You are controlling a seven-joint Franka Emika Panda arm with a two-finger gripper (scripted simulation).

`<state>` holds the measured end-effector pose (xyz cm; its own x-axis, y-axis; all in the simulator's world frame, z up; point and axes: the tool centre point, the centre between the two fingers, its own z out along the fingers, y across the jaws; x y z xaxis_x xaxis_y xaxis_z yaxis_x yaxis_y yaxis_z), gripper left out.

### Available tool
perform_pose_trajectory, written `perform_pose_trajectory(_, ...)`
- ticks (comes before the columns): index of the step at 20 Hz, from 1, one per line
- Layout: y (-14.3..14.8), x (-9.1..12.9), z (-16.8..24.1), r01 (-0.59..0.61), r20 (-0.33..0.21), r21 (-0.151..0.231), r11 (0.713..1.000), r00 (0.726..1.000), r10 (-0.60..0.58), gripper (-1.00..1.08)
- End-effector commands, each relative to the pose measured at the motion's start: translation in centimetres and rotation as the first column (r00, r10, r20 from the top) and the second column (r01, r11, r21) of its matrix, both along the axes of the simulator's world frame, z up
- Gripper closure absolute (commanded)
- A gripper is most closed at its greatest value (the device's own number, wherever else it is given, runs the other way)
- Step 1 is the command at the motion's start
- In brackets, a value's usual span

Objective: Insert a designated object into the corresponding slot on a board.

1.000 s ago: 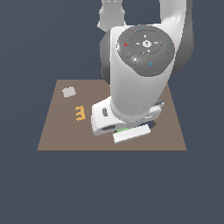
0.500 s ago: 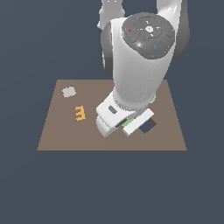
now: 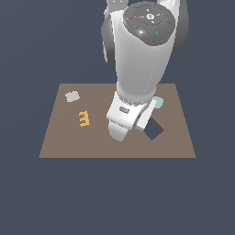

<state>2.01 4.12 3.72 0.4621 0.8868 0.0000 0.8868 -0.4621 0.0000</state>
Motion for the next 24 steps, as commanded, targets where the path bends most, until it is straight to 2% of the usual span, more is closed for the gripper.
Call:
perform_pose_trajectory(1,-0.3,-0.6,0.1,-0.103,0.001,0.000,0.995,0.995,0.103,1.08)
perform_pose_trajectory(5,-0.9,-1.4,0.2,-0.249,0.000,-0.001,0.969,0.969,0.249,1.08)
perform_pose_trajectory(12,-1.8,-2.3,0.3,-0.434,0.000,-0.001,0.901,0.901,0.434,1.08)
perform_pose_trajectory(19,-2.6,-2.8,0.3,-0.545,0.000,-0.001,0.838,0.838,0.545,1.08)
perform_pose_trajectory(24,-2.9,-2.9,0.3,-0.586,-0.001,-0.001,0.810,0.810,0.586,1.08)
